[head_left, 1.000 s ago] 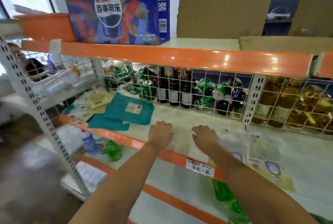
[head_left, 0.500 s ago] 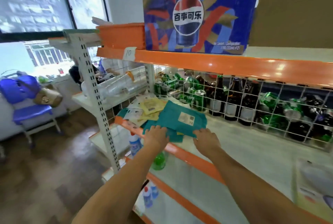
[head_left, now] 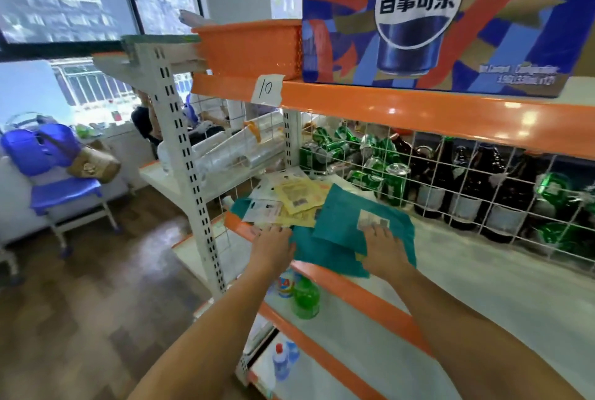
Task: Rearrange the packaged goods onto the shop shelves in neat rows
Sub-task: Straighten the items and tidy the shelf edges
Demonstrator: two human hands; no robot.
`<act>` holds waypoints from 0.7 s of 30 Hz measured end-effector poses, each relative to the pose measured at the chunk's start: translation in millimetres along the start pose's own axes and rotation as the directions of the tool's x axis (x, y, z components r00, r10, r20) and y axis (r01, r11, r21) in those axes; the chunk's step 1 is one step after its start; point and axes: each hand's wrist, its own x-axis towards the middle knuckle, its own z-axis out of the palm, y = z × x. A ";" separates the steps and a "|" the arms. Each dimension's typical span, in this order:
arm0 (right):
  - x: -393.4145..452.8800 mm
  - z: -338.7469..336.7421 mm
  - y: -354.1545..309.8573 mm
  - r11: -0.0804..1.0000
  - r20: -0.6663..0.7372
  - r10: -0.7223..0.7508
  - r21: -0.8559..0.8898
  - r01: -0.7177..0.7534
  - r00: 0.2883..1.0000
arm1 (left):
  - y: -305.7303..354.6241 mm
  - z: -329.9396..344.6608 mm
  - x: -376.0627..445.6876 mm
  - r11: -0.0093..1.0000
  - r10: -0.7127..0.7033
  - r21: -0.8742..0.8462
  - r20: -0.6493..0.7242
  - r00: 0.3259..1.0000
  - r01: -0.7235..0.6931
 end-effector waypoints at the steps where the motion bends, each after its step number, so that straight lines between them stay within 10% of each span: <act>1: 7.3 0.2 1.1 1.000 0.019 -0.009 0.010 0.009 1.000 | 0.8 -0.4 7.3 1.000 0.009 -0.008 -0.020 1.000 -0.010; 21: 41.5 17.3 20.7 0.965 0.008 -0.211 -0.157 0.210 0.977 | 47.5 22.8 97.2 0.993 0.117 0.010 -0.052 0.992 -0.117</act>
